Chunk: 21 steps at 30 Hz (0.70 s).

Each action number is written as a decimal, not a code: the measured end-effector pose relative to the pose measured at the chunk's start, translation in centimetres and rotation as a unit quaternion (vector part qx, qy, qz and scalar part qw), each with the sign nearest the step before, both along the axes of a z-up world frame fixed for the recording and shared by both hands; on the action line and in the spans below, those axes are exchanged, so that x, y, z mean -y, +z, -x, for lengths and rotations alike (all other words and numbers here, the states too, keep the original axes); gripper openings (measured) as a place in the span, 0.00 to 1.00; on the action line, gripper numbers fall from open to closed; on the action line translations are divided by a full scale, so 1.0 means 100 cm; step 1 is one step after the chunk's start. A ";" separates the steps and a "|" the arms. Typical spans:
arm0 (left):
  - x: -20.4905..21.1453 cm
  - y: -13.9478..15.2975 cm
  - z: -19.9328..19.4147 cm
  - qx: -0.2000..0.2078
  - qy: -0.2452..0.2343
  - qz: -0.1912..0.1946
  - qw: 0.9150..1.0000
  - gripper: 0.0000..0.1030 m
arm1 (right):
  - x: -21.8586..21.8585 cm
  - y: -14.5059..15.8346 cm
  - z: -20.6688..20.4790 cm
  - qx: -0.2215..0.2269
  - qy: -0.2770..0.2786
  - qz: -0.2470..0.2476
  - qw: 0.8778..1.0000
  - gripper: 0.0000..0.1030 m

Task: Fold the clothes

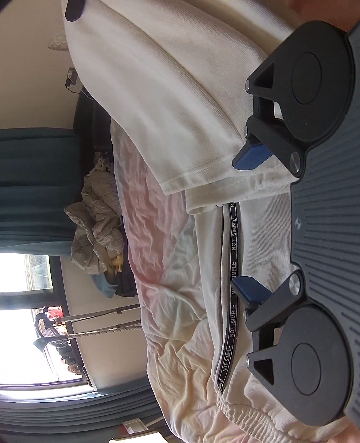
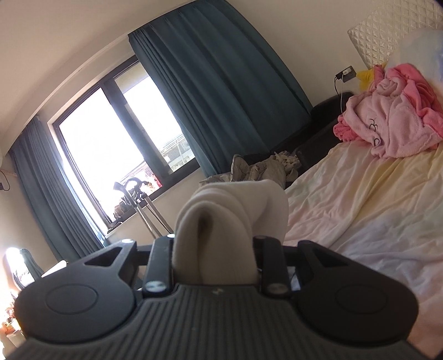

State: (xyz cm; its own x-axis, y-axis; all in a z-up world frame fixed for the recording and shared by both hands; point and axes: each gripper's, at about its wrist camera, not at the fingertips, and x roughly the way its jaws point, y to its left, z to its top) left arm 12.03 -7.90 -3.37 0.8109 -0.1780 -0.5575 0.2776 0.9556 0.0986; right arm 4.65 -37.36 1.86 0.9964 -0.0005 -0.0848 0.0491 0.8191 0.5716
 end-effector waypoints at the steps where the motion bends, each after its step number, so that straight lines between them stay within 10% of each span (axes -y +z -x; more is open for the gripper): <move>1: -0.007 0.005 0.003 0.003 0.000 -0.005 1.000 0.84 | -0.002 0.001 0.000 0.001 -0.001 0.004 1.000 0.28; 10: -0.071 0.025 0.033 0.045 0.035 -0.008 0.998 0.87 | -0.016 -0.001 0.001 -0.001 -0.024 0.027 0.999 0.28; 21: -0.135 0.033 0.033 0.065 0.109 0.077 0.989 0.87 | -0.051 -0.001 -0.006 -0.005 -0.046 0.105 0.993 0.28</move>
State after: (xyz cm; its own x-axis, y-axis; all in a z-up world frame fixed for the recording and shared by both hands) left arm 8.74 5.63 -0.04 0.9020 -0.0649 -0.4268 0.0572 0.9979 -0.0310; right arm 5.23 -32.31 1.72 0.9903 -0.1110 -0.0836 0.1349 0.9122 0.3869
